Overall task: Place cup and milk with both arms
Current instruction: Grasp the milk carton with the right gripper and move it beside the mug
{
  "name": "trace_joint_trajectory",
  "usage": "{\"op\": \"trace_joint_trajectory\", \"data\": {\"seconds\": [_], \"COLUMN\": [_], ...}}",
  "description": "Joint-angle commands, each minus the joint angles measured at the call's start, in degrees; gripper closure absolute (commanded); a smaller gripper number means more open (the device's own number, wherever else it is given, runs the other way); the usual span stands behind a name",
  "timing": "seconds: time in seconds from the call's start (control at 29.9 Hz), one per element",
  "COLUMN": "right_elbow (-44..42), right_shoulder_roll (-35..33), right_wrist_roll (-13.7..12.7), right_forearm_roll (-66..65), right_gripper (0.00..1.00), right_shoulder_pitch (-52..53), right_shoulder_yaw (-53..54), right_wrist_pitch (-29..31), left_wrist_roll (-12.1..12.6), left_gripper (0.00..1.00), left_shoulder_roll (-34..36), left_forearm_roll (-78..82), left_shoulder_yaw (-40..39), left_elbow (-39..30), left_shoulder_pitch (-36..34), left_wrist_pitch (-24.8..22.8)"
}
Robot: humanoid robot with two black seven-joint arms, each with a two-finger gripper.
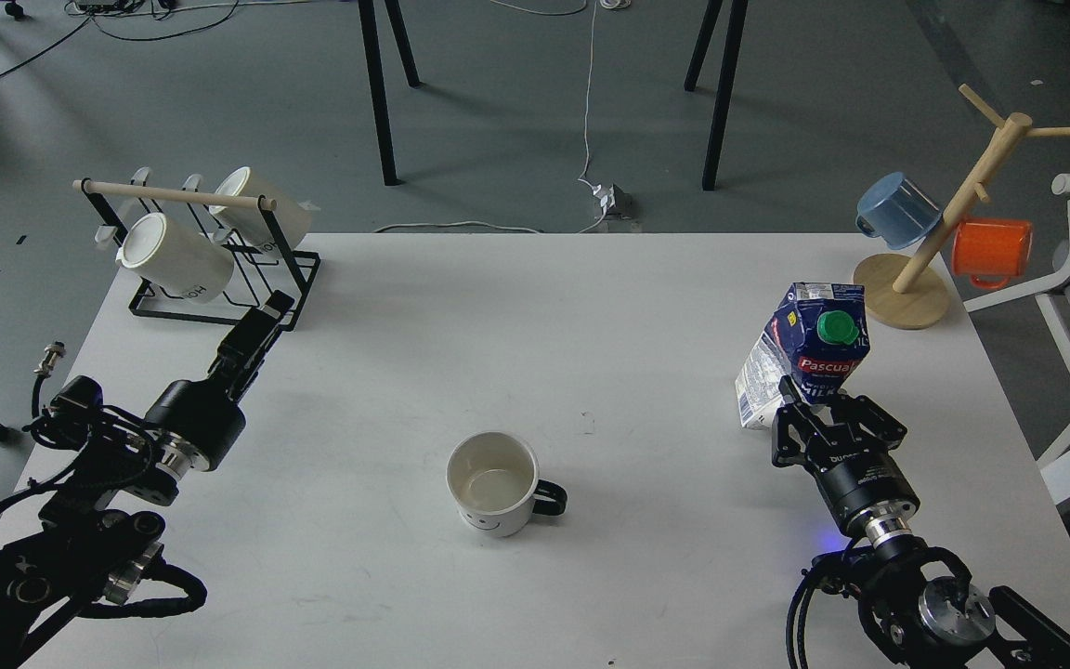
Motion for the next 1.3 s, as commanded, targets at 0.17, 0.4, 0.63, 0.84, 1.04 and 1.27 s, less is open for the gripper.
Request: {"op": "trace_joint_trajectory", "data": {"seconds": [0.17, 0.4, 0.63, 0.84, 1.04, 1.27], "right_elbow": [4.9, 7.9, 8.4, 8.6, 8.6, 9.5], "right_shoulder_roll": [3.3, 3.4, 3.5, 3.6, 3.6, 3.5], "right_wrist_roll": [0.0, 0.0, 0.0, 0.0, 0.0, 0.0], "right_forearm_roll": [-5.3, -8.9, -12.9, -13.0, -13.0, -13.0], "right_gripper": [0.62, 0.62, 0.62, 0.60, 0.48, 0.17], "right_shoulder_pitch": [-0.3, -3.5, -5.4, -5.6, -6.0, -6.8], "right_shoulder_yaw": [-7.3, -8.8, -11.0, -11.8, -11.9, -11.7], "right_wrist_pitch": [0.0, 0.0, 0.0, 0.0, 0.0, 0.0], "left_wrist_roll": [0.0, 0.0, 0.0, 0.0, 0.0, 0.0], "left_gripper": [0.34, 0.34, 0.34, 0.33, 0.33, 0.33], "left_shoulder_roll": [-0.1, -0.1, -0.2, -0.1, -0.1, -0.1], "left_forearm_roll": [0.0, 0.0, 0.0, 0.0, 0.0, 0.0], "left_shoulder_yaw": [0.0, 0.0, 0.0, 0.0, 0.0, 0.0], "left_elbow": [0.0, 0.4, 0.4, 0.4, 0.4, 0.4], "left_shoulder_pitch": [0.0, 0.1, 0.1, 0.1, 0.1, 0.1], "left_wrist_pitch": [0.0, 0.0, 0.0, 0.0, 0.0, 0.0]}}
